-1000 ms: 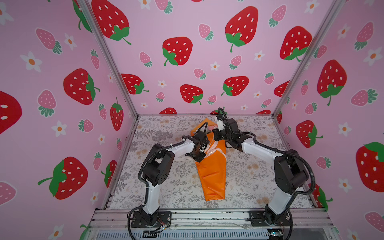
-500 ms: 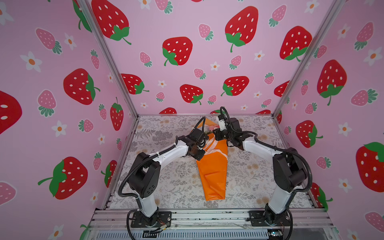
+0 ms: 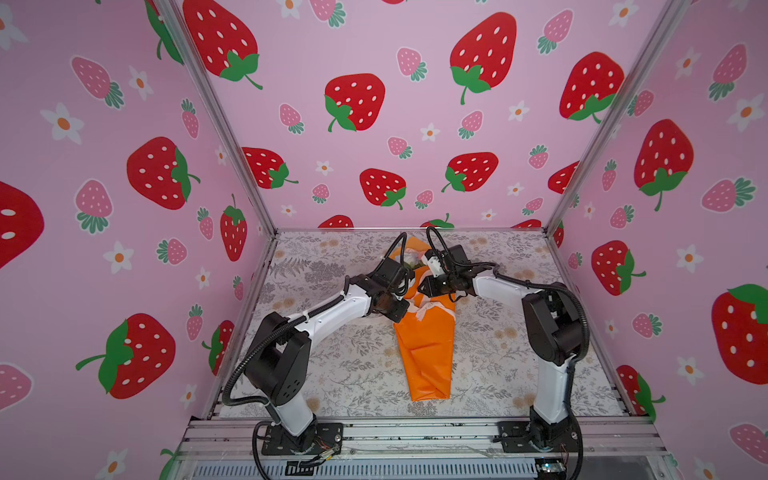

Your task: Tie the bouquet of fake flowers

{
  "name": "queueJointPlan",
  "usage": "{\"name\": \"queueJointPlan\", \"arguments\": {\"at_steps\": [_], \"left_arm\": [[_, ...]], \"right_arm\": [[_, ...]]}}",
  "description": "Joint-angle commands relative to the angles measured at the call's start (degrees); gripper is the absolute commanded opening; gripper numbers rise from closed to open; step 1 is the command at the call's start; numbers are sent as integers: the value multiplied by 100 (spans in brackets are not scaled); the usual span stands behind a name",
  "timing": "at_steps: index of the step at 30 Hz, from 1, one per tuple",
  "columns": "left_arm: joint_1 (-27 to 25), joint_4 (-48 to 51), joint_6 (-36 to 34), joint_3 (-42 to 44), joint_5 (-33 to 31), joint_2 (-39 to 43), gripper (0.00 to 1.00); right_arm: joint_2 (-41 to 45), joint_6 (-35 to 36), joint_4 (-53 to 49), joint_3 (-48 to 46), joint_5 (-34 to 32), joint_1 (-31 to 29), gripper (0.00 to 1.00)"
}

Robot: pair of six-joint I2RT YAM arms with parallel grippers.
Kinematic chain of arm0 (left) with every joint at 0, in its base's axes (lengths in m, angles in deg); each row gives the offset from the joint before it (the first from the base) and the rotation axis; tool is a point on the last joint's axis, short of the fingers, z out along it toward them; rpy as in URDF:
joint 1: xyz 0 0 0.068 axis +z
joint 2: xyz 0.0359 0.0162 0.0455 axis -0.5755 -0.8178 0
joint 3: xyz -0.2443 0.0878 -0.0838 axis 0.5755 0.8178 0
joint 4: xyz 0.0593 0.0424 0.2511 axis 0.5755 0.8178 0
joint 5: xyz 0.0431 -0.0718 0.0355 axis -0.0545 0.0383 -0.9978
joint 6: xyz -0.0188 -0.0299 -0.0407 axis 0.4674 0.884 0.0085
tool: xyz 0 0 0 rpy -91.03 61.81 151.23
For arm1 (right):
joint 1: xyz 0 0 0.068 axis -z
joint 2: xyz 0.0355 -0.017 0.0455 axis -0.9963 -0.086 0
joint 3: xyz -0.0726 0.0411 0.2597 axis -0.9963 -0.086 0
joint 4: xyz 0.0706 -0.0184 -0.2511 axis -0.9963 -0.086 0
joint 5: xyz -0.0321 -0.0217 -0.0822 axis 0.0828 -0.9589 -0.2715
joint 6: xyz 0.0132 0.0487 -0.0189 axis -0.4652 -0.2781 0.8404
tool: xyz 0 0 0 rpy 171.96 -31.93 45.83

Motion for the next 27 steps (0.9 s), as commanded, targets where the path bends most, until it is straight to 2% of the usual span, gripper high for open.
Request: {"name": "queueJointPlan", "arguments": {"at_steps": [1,6,10,12,15,16,21,25,27], "left_arm": [[-34,-145,113,44,41,128,13],[-32,-66,236,-38,-31,-17,12],[-35,-66,406,-55,-204,-47,10],[-37,-95,454,-57,-206,-63,10],[-31,-110,524,-103,-175,-132,10],[-27,-73,541,-141,-172,-167,10],[-31,-54,642,-231,-115,-213,10],[-33,-24,679,-250,-98,-228,10],[-36,-13,717,-267,-96,-244,10]], "right_arm": [[479,105,-447,-42,-59,-10,32],[1415,-28,-433,-444,-1252,-10,50],[2040,-354,-519,-1090,-2047,-9,51],[2398,-751,-90,-1678,-1977,-18,51],[2823,-1312,707,-2449,-1307,-191,49],[2889,-1407,888,-2616,-1274,-323,48],[2703,-1616,1041,-2951,-1949,-1074,45],[2505,-1762,1154,-2998,-2616,-1358,46],[2412,-1749,1413,-3070,-2656,-1396,46]]}}
